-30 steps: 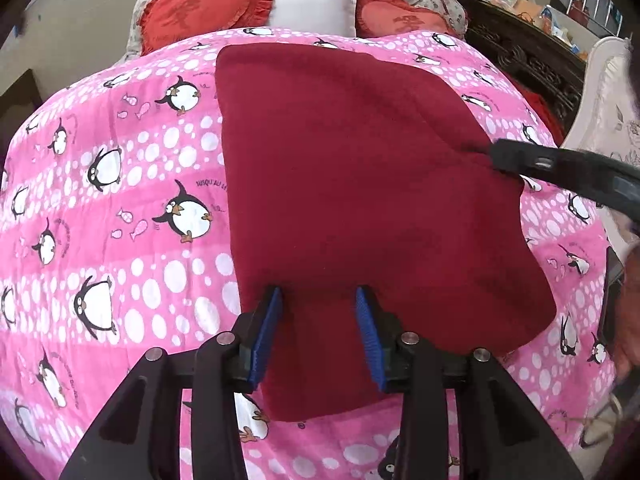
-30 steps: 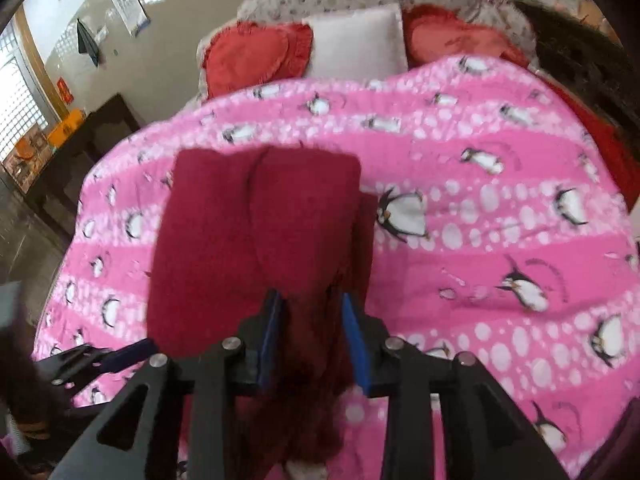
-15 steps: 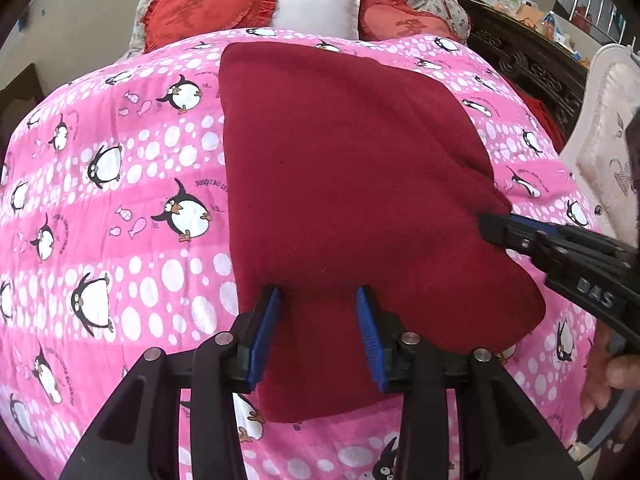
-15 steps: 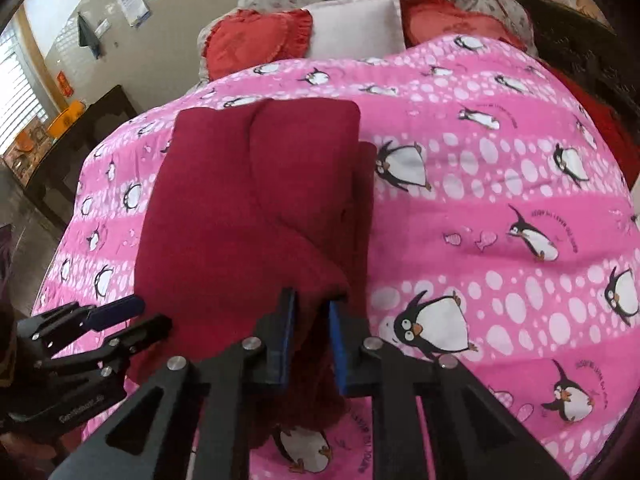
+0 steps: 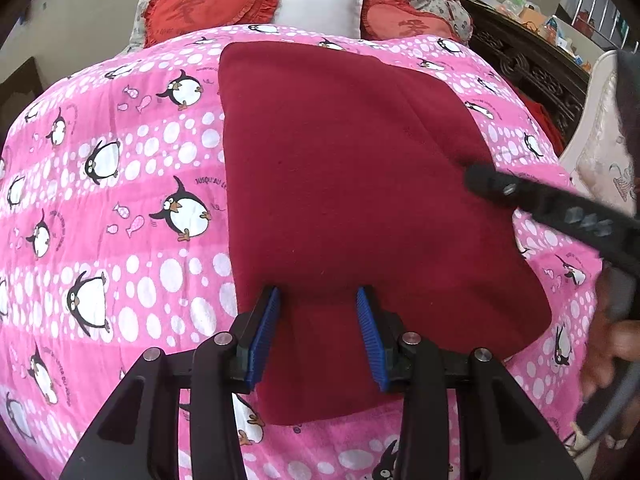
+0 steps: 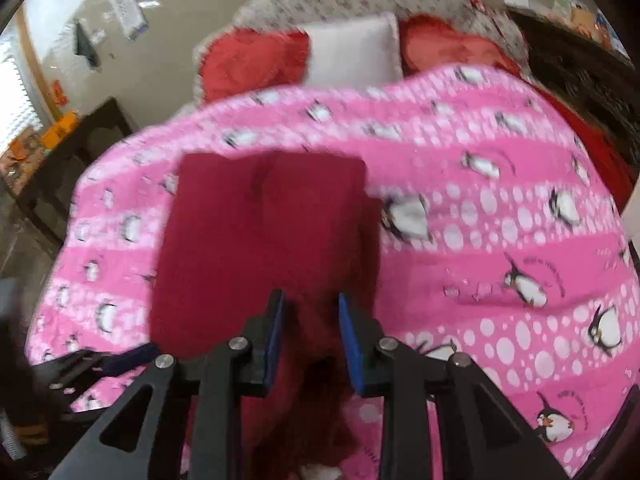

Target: Fold small clothes

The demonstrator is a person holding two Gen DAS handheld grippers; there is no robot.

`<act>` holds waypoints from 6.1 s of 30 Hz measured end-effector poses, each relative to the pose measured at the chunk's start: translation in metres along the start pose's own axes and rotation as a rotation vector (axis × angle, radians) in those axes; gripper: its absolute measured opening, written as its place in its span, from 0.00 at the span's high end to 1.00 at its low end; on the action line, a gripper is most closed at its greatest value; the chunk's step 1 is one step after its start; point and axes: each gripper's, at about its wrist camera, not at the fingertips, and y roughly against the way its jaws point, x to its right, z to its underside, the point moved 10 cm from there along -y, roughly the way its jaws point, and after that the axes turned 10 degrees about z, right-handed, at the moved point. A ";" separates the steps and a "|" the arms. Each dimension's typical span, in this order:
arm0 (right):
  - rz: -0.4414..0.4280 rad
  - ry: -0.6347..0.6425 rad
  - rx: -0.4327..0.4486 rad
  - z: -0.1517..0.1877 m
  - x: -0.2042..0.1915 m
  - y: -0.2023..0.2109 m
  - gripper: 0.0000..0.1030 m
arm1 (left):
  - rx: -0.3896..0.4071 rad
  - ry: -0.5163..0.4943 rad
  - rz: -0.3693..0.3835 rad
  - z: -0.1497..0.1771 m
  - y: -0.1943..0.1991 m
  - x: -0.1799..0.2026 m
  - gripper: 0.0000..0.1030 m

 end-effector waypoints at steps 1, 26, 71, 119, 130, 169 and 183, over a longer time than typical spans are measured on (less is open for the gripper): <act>-0.004 -0.006 -0.005 0.003 0.001 -0.006 0.73 | 0.000 -0.004 0.000 0.000 -0.001 0.001 0.81; -0.246 -0.209 -0.025 0.008 0.027 -0.032 0.28 | 0.081 0.158 0.250 -0.030 0.011 -0.021 0.66; -0.295 0.079 -0.148 0.077 -0.095 0.042 0.39 | 0.022 0.314 0.112 0.076 0.103 -0.115 0.67; -0.007 0.154 0.149 0.094 -0.121 0.152 0.16 | 0.347 0.091 -0.195 0.075 0.212 -0.066 0.68; -0.015 0.172 0.147 0.096 -0.131 0.151 0.14 | 0.349 0.098 -0.204 0.076 0.213 -0.069 0.68; -0.021 0.186 0.086 0.094 -0.139 0.125 0.14 | 0.301 0.107 -0.204 0.074 0.191 -0.081 0.68; -0.019 0.184 0.042 0.094 -0.140 0.104 0.14 | 0.272 0.126 -0.194 0.070 0.174 -0.091 0.68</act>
